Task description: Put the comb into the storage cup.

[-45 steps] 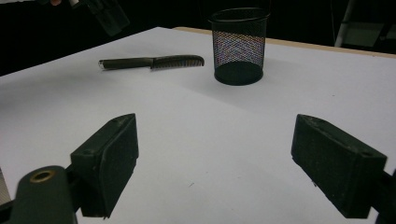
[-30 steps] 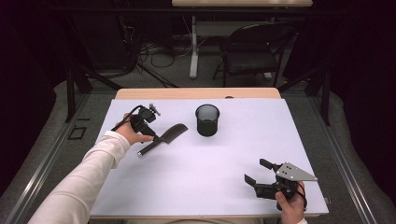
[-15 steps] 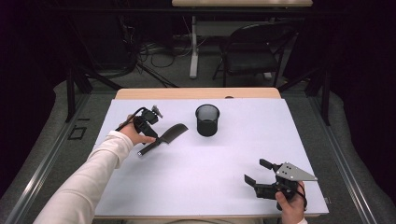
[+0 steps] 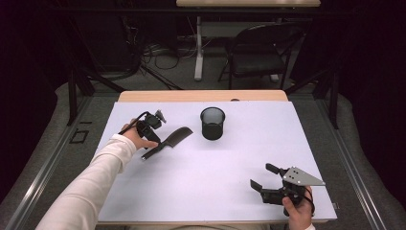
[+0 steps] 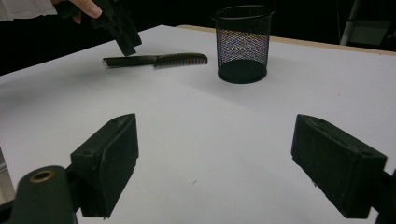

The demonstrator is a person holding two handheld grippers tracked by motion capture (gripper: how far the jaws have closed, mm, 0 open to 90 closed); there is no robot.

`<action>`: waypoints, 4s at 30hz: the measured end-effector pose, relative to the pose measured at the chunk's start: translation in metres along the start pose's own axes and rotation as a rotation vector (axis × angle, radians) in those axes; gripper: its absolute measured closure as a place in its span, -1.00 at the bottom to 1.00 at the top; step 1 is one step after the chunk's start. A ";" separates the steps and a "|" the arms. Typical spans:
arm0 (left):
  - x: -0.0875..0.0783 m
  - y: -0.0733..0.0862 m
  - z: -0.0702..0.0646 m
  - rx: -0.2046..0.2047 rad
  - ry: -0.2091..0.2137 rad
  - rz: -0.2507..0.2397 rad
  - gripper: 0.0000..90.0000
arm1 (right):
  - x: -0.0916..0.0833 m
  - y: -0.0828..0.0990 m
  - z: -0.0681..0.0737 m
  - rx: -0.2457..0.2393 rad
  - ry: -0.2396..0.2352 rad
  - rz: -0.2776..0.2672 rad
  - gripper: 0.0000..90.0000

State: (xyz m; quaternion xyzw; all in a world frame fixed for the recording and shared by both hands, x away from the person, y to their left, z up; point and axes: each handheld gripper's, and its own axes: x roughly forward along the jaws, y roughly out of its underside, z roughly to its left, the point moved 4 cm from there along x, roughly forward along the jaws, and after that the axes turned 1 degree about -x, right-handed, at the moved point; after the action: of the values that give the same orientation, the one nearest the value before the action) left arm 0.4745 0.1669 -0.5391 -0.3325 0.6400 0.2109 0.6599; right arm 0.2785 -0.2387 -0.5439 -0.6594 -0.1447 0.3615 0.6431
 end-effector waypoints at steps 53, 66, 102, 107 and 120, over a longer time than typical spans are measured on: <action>0.023 0.000 -0.004 0.032 -0.034 0.117 0.40 | 0.001 0.001 0.000 0.002 -0.014 0.015 -0.67; 0.025 0.000 -0.006 0.048 -0.042 0.136 0.52 | 0.001 0.001 0.000 0.002 -0.015 0.016 -0.67; 0.025 0.000 -0.004 0.023 -0.013 0.137 0.61 | 0.001 0.002 0.001 0.003 -0.017 0.020 -0.67; 0.025 0.000 -0.004 0.005 -0.013 0.132 0.61 | 0.001 0.002 0.001 -0.002 -0.019 0.021 -0.67; 0.021 0.001 -0.001 -0.015 -0.010 0.126 0.61 | 0.001 0.002 0.001 -0.003 -0.017 0.015 -0.67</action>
State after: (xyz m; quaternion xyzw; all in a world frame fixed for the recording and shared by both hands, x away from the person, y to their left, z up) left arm 0.4755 0.1640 -0.5601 -0.2954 0.6546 0.2587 0.6460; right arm 0.2786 -0.2376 -0.5458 -0.6583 -0.1457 0.3718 0.6381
